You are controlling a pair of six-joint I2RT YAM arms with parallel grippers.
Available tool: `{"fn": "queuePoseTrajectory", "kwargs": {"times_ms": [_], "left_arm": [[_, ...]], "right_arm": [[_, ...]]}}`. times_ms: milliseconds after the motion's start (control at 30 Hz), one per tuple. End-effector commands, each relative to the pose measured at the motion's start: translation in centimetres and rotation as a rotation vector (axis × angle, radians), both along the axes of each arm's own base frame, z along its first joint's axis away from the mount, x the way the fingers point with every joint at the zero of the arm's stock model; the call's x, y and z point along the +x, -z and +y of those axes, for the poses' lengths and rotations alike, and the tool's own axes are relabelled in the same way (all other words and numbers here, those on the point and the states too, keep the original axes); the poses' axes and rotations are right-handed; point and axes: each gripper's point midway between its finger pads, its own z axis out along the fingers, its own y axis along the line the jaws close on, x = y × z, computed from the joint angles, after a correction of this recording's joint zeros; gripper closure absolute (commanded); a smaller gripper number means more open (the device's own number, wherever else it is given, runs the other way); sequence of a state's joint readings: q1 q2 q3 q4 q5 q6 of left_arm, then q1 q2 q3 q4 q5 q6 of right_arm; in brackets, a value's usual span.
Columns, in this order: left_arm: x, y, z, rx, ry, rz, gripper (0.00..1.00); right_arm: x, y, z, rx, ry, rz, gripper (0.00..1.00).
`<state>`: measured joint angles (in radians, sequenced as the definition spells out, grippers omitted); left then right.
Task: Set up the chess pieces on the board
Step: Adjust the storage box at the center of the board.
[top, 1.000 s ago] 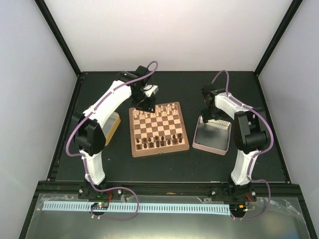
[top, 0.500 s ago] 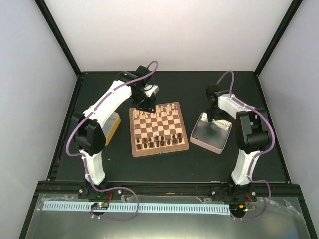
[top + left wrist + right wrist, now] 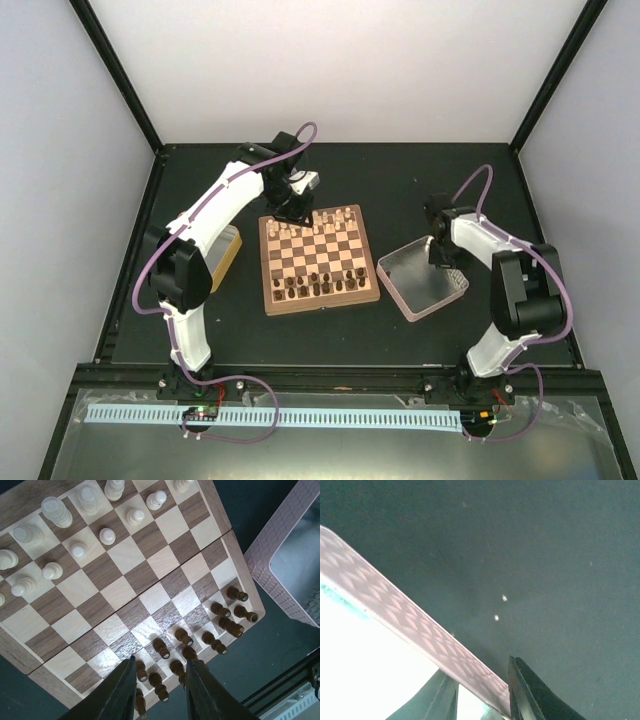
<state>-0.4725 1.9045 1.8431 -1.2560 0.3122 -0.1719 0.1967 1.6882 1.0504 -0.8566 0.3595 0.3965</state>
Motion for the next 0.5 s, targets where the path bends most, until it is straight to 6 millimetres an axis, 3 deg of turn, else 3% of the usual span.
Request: {"fn": "queuePoseTrajectory", "kwargs": {"times_ms": [0,300,400,467], "left_arm": [[0.4,-1.6,-0.5,-0.040,0.010,-0.034,0.71],[0.2,-1.4,-0.7,-0.041,0.014,-0.028,0.71],[0.2,-1.4,-0.8,-0.038,0.015,-0.027,0.71],[0.2,-1.4,-0.8,-0.039,0.016,-0.026,0.71]], "right_arm": [[-1.6,-0.7,-1.1,-0.018,0.111,-0.054,0.74],[-4.0,-0.3,-0.7,0.051,0.302,-0.083,0.86],[-3.5,-0.8,-0.3,0.077,0.306,-0.103,0.77],[-2.8,-2.0,0.1,0.103,0.286,-0.136,0.64]]}}
